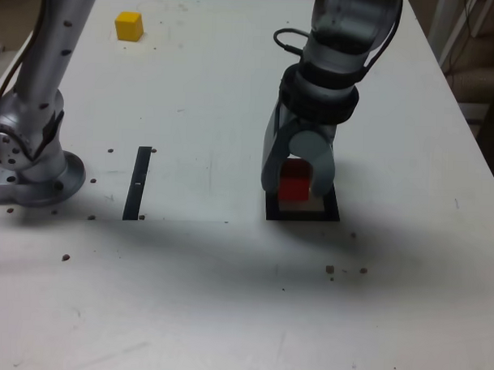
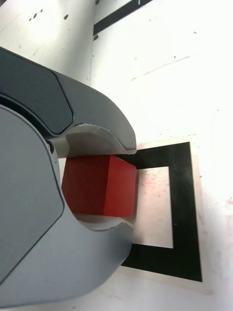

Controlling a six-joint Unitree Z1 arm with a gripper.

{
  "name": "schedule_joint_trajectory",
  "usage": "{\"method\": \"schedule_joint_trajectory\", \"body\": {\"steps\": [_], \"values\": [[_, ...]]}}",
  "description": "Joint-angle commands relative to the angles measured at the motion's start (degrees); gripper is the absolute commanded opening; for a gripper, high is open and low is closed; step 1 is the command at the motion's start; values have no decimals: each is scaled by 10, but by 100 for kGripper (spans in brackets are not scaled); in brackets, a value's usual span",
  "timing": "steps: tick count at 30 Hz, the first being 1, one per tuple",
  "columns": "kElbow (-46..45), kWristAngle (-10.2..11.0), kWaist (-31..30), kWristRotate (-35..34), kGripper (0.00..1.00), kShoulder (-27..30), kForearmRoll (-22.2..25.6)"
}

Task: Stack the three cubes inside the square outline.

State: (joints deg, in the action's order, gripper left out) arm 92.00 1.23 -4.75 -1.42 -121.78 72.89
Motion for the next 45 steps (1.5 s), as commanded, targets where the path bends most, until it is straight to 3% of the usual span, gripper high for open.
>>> {"method": "schedule_joint_trajectory", "body": {"steps": [1,6,8,13,15,23,31,45], "values": [[-4,-1,5,3,31,-7,-6],[-11,-1,11,8,31,-13,-20],[-13,-1,12,11,36,-14,-25],[-20,-1,15,23,84,-13,-35],[-24,-2,16,24,98,-12,-36],[-35,-3,17,23,100,4,-39],[-48,9,16,17,100,54,-24],[-58,53,67,22,100,129,41]]}}
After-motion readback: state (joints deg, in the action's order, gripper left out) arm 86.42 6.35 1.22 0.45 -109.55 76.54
